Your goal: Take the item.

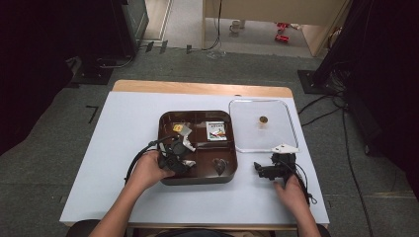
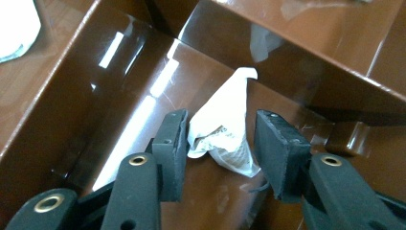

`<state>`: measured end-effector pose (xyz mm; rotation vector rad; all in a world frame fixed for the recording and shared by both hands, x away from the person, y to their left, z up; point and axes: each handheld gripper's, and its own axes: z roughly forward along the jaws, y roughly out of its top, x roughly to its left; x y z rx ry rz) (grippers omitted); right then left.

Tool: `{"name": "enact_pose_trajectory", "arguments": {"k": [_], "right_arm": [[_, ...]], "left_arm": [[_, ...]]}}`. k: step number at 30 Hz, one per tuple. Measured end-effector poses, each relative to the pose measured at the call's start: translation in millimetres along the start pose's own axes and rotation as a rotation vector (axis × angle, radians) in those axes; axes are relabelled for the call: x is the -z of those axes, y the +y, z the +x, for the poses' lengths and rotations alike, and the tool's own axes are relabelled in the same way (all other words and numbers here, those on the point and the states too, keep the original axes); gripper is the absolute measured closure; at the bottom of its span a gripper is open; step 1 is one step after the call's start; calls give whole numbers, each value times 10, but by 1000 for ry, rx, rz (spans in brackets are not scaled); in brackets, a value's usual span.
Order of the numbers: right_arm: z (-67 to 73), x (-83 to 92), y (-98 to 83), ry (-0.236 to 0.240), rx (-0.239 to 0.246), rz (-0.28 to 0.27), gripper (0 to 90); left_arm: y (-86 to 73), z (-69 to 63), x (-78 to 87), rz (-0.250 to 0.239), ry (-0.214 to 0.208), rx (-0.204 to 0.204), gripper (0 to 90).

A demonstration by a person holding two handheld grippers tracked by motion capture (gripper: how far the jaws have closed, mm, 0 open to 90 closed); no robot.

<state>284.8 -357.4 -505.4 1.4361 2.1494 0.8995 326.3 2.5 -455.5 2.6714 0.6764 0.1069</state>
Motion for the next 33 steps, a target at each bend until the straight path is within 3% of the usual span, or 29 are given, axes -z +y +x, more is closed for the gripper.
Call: {"name": "enact_pose_trajectory", "arguments": {"k": [17, 25, 33], "right_arm": [[0, 0, 0, 0, 0, 0, 0], [1, 0, 0, 0, -1, 0, 0], [0, 0, 1, 0, -1, 0, 0]], "left_arm": [[-4, -1, 8, -6, 11, -5, 652], [-19, 35, 70, -38, 0, 6, 655], [-82, 129, 231, -114, 9, 33, 656]]}}
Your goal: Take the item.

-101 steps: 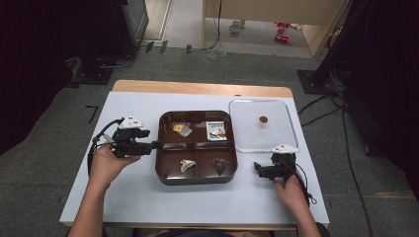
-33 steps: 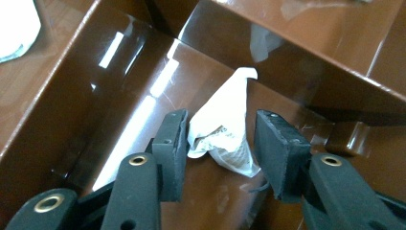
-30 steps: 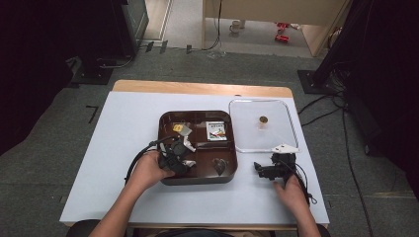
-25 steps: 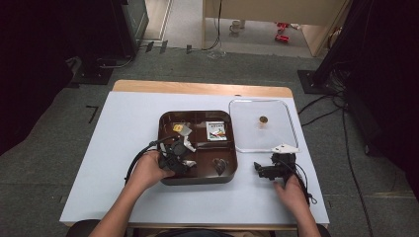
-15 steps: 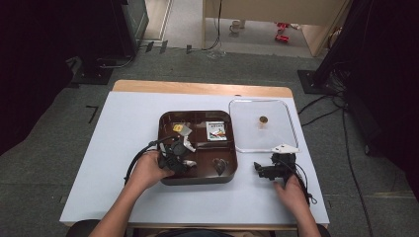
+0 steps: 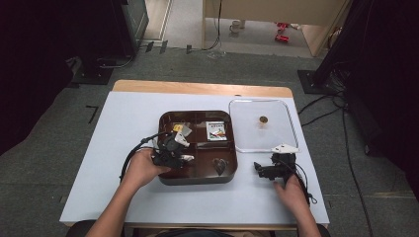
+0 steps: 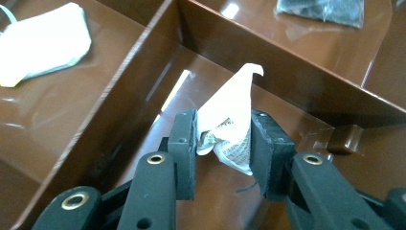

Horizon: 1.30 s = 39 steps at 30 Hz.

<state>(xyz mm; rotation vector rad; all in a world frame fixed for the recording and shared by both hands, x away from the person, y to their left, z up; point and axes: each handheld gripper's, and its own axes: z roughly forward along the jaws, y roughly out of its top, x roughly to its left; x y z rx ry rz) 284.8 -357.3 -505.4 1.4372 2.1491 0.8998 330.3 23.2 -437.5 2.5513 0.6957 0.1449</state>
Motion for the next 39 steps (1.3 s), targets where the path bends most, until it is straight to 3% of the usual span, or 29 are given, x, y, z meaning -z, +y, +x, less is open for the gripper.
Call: {"name": "enact_pose_trajectory", "arguments": {"k": [12, 20, 28, 39], "right_arm": [[1, -1, 0, 0, -2, 0, 0], [-1, -2, 0, 1, -3, -1, 0], [-3, -3, 2, 3, -5, 0, 0], [-7, -3, 4, 3, -3, 2, 0]], "left_arm": [[-79, 133, 231, -104, 14, 45, 658], [-143, 205, 378, -148, 37, 66, 659], [-295, 326, 583, -213, 71, 127, 659], [-510, 458, 756, -245, 119, 198, 659]]}}
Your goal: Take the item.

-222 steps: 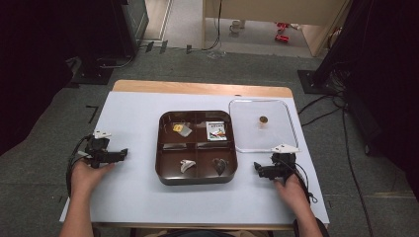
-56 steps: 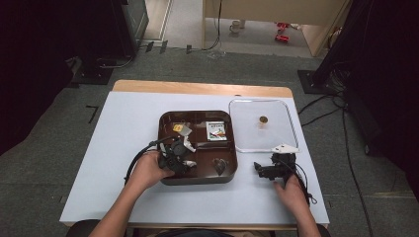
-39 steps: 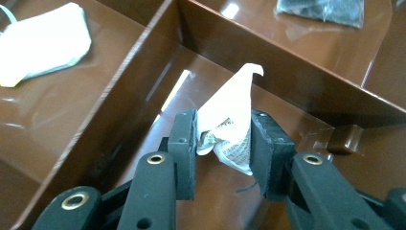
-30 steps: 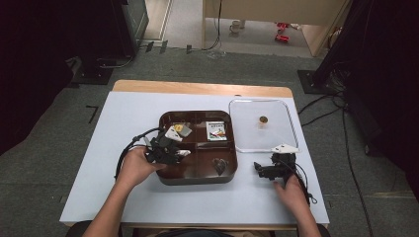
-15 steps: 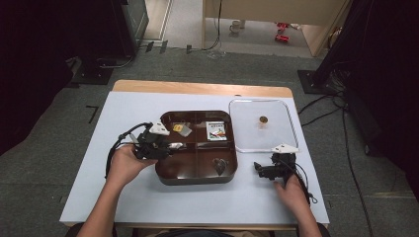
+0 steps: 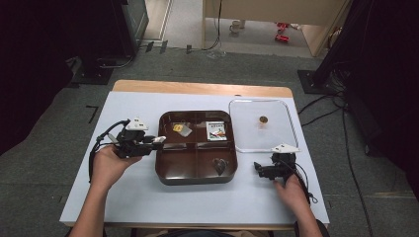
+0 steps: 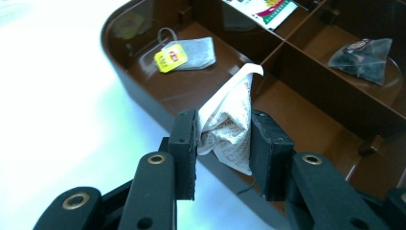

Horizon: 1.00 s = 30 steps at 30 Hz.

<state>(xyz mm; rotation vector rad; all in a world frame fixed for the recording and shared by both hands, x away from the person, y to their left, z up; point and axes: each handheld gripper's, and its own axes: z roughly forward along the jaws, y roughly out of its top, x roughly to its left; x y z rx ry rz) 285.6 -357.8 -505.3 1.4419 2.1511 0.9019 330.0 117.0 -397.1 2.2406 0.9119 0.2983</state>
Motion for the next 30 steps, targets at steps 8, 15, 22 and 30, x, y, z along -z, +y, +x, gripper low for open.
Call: {"name": "enact_pose_trajectory", "arguments": {"k": [8, 15, 22, 30], "right_arm": [[0, 0, 0, 0, 0, 0, 0], [2, 0, 0, 0, -1, -1, 0], [2, -1, 0, -1, -1, -2, 0], [3, 0, -1, -1, -1, -2, 0]], "left_arm": [[-115, 166, 42, 5, 41, 50, 659], [-220, 313, -6, 16, 63, 94, 659], [-358, 518, -142, 58, 91, 156, 658], [-430, 620, -280, 106, 109, 176, 656]]}}
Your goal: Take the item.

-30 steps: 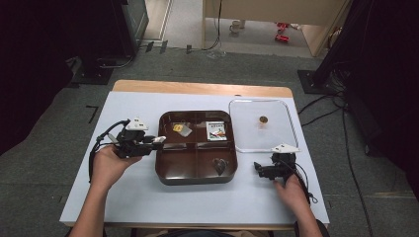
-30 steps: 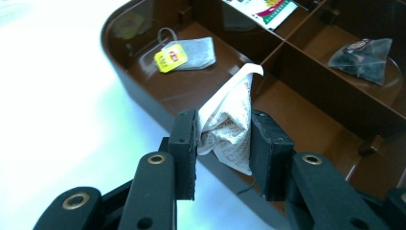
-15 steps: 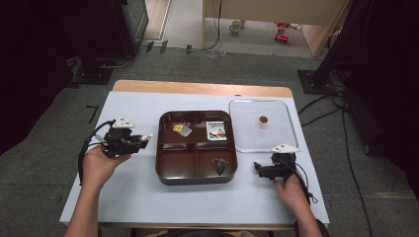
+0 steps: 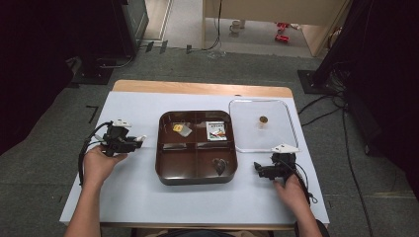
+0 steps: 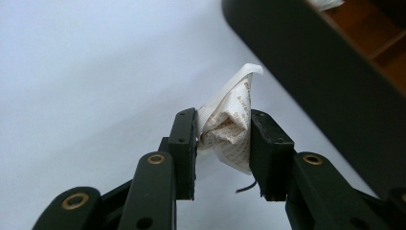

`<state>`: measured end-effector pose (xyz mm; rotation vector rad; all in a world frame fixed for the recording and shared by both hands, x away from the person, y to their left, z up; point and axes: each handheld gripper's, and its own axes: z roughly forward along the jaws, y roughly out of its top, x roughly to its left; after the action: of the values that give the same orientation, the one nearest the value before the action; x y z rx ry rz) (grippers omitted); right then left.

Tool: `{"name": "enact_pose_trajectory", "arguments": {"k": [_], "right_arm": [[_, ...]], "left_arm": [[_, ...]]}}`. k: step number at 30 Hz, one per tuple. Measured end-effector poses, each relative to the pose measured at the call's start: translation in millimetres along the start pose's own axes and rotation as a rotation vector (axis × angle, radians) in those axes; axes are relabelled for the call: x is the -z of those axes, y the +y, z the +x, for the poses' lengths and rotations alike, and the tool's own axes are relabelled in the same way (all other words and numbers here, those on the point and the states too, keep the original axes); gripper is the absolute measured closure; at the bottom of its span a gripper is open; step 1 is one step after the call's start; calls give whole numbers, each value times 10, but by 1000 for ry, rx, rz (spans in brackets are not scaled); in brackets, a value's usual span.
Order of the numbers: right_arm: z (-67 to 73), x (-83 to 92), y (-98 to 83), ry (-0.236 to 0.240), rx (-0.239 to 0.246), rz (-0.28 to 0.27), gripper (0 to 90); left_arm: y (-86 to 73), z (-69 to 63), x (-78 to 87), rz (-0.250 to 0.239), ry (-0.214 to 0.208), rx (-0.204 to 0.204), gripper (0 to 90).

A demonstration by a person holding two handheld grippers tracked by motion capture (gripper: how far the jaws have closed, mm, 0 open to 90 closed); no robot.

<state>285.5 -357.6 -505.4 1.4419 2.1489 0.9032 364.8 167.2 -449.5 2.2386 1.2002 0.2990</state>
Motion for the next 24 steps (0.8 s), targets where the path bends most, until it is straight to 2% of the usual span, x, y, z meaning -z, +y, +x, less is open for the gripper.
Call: {"name": "enact_pose_trajectory", "arguments": {"k": [10, 16, 24], "right_arm": [[0, 0, 0, 0, 0, 0, 0], [2, 1, 0, 1, -1, 1, 0], [2, 1, 0, 1, -1, 1, 0]], "left_arm": [[-41, 47, -118, 54, 17, 14, 652], [-39, 23, -188, 80, 22, 2, 649], [-41, 21, -193, 76, 19, 2, 615]]}}
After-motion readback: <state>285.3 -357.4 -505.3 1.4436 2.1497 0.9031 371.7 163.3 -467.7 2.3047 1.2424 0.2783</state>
